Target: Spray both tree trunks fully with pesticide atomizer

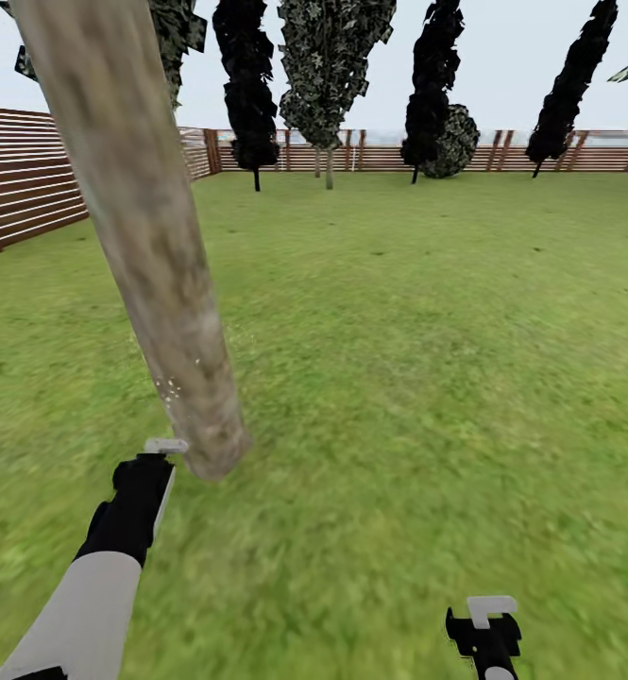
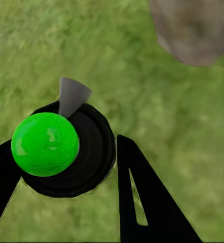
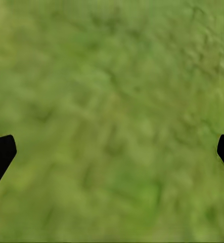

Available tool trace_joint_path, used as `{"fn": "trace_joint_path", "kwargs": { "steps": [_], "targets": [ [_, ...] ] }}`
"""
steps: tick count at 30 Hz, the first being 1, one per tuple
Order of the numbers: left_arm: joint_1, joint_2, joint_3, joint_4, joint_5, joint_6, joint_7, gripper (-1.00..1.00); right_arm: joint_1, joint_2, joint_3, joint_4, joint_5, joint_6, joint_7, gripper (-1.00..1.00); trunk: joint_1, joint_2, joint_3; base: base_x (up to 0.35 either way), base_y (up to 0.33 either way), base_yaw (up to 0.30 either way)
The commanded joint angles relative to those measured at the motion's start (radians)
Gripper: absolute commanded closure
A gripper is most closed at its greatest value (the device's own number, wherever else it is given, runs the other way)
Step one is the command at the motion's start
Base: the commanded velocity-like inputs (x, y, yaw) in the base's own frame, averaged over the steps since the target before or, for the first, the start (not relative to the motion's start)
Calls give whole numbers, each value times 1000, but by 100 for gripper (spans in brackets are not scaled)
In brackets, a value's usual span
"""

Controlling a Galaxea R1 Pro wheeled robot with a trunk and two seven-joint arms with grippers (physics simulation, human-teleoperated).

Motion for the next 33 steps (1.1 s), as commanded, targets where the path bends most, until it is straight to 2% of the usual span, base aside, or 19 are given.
{"fn": "trace_joint_path", "kwargs": {
  "steps": [1,10,15,24,33],
  "targets": [
    [2,1,9,-5,3,-5,4,100,-1,0,-8,2,10,-4,-3,-100,0,0,-1,175,-244,1],
    [3,4,13,-5,2,-10,3,100,-1,0,-8,1,10,-4,-4,-100,0,0,-1,179,-242,21],
    [3,2,50,-3,6,-11,4,100,-1,0,-8,1,10,-4,-4,-100,0,0,-1,202,-225,254],
    [3,0,49,-7,7,-13,5,100,-1,1,-8,2,10,-4,-4,-100,0,0,-1,204,-213,277],
    [3,0,49,-9,8,-13,5,100,-1,2,-8,2,10,-4,-4,-100,0,0,-1,8,-275,277]
  ]
}}
